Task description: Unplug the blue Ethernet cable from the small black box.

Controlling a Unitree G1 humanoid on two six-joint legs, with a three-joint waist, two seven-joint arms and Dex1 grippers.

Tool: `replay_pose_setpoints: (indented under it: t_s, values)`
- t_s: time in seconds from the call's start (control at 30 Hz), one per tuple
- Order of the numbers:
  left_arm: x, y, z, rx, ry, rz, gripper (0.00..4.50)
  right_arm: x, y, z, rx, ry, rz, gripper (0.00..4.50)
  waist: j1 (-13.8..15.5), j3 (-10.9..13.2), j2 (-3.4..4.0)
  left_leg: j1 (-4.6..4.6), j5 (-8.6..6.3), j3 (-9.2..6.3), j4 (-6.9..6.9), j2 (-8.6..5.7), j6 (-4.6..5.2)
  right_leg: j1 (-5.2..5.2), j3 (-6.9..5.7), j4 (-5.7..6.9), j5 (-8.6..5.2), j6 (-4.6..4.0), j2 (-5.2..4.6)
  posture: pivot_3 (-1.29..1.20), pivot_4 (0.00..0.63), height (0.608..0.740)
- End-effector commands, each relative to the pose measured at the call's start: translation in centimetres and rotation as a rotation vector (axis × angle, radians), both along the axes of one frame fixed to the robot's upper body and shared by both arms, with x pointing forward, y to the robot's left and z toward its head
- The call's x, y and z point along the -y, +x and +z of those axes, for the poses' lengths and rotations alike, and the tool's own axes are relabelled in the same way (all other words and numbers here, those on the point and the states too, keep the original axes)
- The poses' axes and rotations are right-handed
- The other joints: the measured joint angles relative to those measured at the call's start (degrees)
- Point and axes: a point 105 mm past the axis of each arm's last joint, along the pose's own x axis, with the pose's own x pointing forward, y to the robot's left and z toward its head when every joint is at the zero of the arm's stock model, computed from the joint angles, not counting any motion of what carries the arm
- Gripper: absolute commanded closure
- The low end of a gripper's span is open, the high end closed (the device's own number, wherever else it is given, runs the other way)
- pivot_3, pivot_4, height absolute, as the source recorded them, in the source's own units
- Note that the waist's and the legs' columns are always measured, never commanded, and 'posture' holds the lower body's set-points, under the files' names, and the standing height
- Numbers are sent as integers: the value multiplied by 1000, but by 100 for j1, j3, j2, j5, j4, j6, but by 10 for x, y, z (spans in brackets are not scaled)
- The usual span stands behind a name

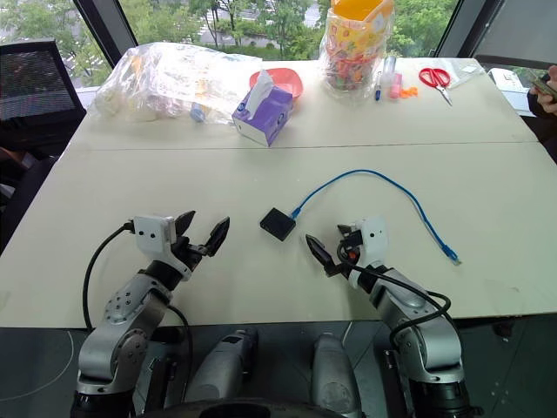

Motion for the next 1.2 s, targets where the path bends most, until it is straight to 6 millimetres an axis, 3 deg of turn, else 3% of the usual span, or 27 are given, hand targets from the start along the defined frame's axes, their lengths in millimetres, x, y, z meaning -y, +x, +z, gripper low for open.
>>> replay_pose_setpoints:
  t_s: [0.03, 0.23, 0.37, 0.57, 0.8, 1.0, 1.13, 1.2]
  values:
    - [1, 0, 4, 18, 5, -10, 21, -1, -1, 14, 52, 4, 15, 0, 0, 0, 0, 0, 0, 0, 0, 0, 0, 0, 0, 0, 0, 0, 0, 0, 150, 728]
    - [3, -3, 4, 12, -4, -46, 21, 0, 3, 20, 70, -17, 46, 0, 0, 0, 0, 0, 0, 0, 0, 0, 0, 0, 0, 0, 0, 0, 0, 0, 150, 728]
    - [3, -4, 3, 1, 16, -117, 21, 3, 11, 34, 97, -34, 106, 0, -9, 0, 0, 1, 0, 0, 1, 0, 0, 0, 0, 1, 0, 0, 0, 0, 150, 728]
    - [-1, -9, 10, -58, 32, -301, 21, -3, 16, 63, 121, -133, 347, 0, -4, 0, 1, 1, 1, 0, 2, 0, 1, 1, -1, 1, 0, 0, 0, 0, 150, 728]
    - [-40, 0, 39, -84, 97, -389, 21, -9, 43, 94, 235, -458, 601, 0, -34, 3, 1, 6, 1, 2, 5, 2, 2, -1, -4, 9, 0, 0, 2, 0, 150, 728]
    - [-41, 18, 53, -56, 134, -426, 21, -31, 66, 101, 291, -677, 818, 0, -32, 6, -4, 8, 1, 3, 0, 0, 2, 5, -4, 0, 1, 2, 1, 0, 150, 728]
    - [-35, 25, 58, -33, 149, -446, 21, -43, 79, 91, 331, -903, 987, 0, -48, 8, -5, 7, 2, 3, -3, 0, 1, 1, -3, 4, 2, 8, 2, 0, 150, 728]
    - [-30, 27, 60, -21, 165, -458, 21, -45, 91, 83, 352, -1097, 1069, 0, -63, 8, -5, 8, 2, 4, -4, 0, 0, 0, -3, 8, 6, 14, 4, 0, 150, 728]
